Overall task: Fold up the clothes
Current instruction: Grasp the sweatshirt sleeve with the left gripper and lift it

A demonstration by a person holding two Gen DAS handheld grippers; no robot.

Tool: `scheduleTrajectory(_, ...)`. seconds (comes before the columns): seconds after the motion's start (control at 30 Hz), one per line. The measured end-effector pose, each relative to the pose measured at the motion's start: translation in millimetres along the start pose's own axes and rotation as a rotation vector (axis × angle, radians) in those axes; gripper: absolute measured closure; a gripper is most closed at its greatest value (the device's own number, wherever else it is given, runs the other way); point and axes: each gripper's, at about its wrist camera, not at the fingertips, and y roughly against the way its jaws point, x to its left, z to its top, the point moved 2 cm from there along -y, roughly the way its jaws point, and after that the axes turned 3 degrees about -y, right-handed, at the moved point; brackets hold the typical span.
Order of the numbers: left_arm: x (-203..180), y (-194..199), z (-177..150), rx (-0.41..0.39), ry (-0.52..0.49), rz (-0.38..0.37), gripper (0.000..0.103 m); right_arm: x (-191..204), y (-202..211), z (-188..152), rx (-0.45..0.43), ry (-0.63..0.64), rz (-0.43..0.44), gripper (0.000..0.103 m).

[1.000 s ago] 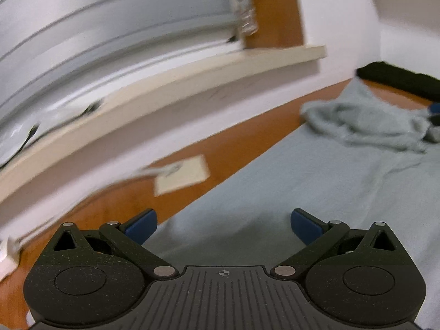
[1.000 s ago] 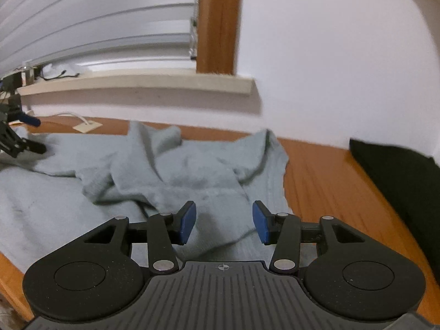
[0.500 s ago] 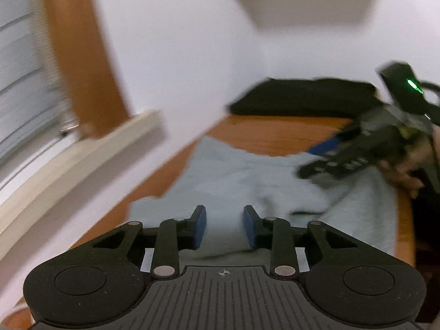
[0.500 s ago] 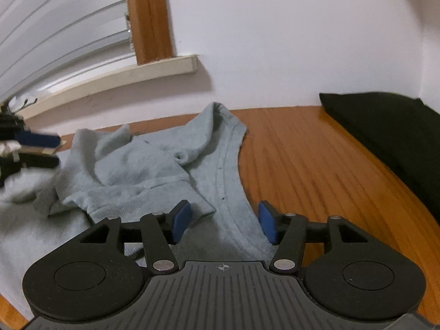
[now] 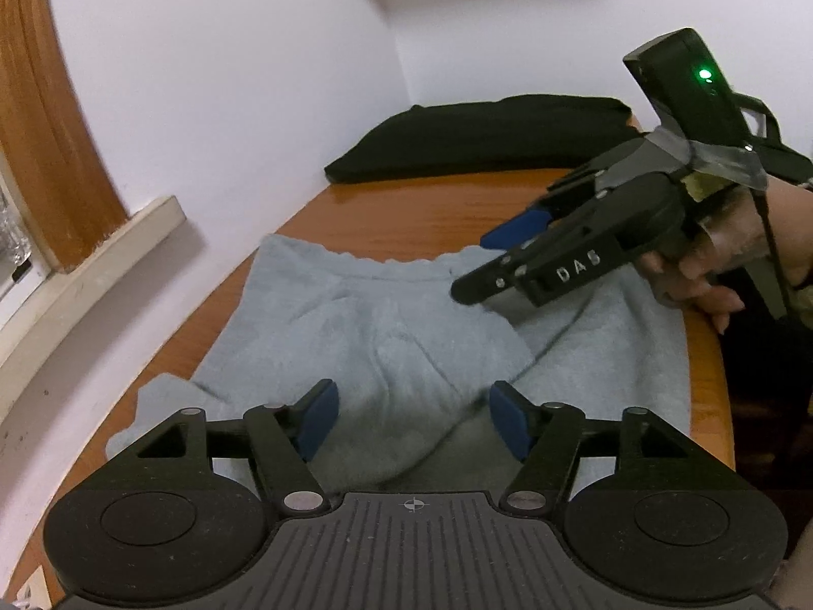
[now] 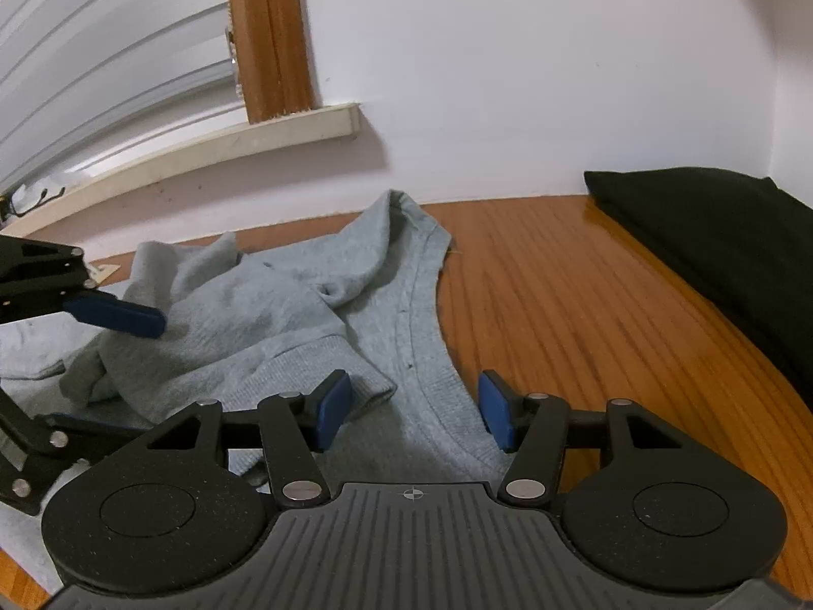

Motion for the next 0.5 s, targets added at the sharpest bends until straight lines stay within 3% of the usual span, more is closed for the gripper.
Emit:
scheduleTrajectory(0.13, -0.4, -4.2, 0.9, 0.010, -0.016, -0.002, 0.044, -0.5, 0.0, 0.2, -0.002, -0.006, -0.003, 0.047)
scheduleTrajectory(0.37, -1.0, -11.4, 2.4, 0.027, -0.044, -0.005, 0.047, 0.1, 0.3, 0.4, -0.003, -0.011, -0.010, 0.047)
scheduleTrajectory(0.4, -1.1, -12.4, 2.7, 0.029, -0.048, -0.005, 0.051, 0.3, 0.4, 0.3, -0.004, -0.011, -0.011, 0.047)
scheduleTrajectory(0.43, -1.1, -13.5, 2.9, 0.031, -0.052, -0.006, 0.063, 0.6, 0.6, 0.2, -0.004, -0.011, -0.012, 0.047)
scheduleTrajectory(0.47, -0.3, -14.3, 3.2, 0.033, -0.046, -0.013, 0.082, 0.2, 0.8, 0.2, -0.005, -0.014, -0.012, 0.047)
scheduleTrajectory(0.5, 2.0, -14.2, 3.6, 0.031, -0.025, -0.026, 0.089, -0.4, 1.0, 0.2, -0.007, -0.018, -0.013, 0.047)
